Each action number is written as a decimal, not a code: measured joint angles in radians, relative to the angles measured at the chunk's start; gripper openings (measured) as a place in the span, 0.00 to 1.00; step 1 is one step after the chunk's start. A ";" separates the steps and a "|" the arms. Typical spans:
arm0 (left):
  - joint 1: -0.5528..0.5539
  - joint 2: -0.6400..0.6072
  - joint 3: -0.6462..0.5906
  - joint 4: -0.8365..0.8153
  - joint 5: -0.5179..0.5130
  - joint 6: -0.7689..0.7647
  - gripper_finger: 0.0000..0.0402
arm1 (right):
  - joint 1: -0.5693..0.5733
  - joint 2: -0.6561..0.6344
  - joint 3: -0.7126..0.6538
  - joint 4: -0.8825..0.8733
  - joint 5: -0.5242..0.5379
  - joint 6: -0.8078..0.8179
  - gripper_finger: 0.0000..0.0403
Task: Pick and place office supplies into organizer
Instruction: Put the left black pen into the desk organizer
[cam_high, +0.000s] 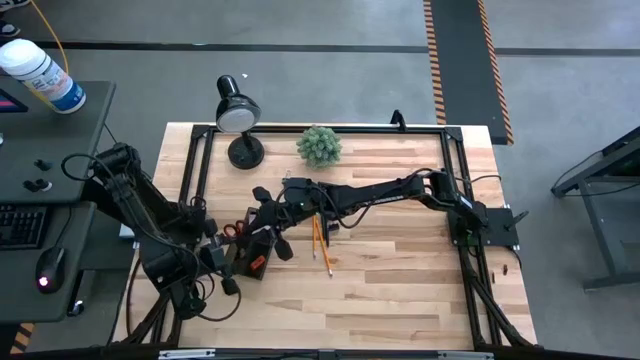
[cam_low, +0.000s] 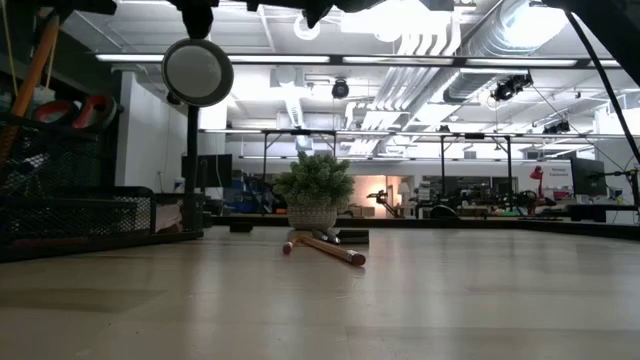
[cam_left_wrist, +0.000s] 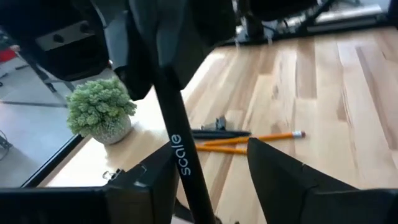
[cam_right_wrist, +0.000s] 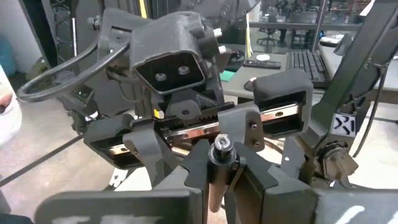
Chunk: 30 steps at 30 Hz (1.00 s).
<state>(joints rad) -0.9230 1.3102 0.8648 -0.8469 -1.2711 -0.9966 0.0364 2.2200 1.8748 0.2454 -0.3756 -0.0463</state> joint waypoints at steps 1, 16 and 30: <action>0.000 0.000 0.014 -0.022 0.016 -0.003 0.44 | 0.000 0.000 0.000 0.001 0.001 0.000 0.10; -0.013 0.000 0.137 -0.369 0.156 -0.245 0.43 | -0.017 0.000 0.001 -0.010 0.031 -0.009 0.10; -0.015 0.000 0.138 -0.453 0.252 -0.403 0.43 | -0.025 0.063 0.001 0.016 0.038 0.021 0.10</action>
<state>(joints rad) -0.9382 1.3102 1.0027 -1.3000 -1.0195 -1.3999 0.0113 2.2830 1.8755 0.2614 -0.3379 -0.0254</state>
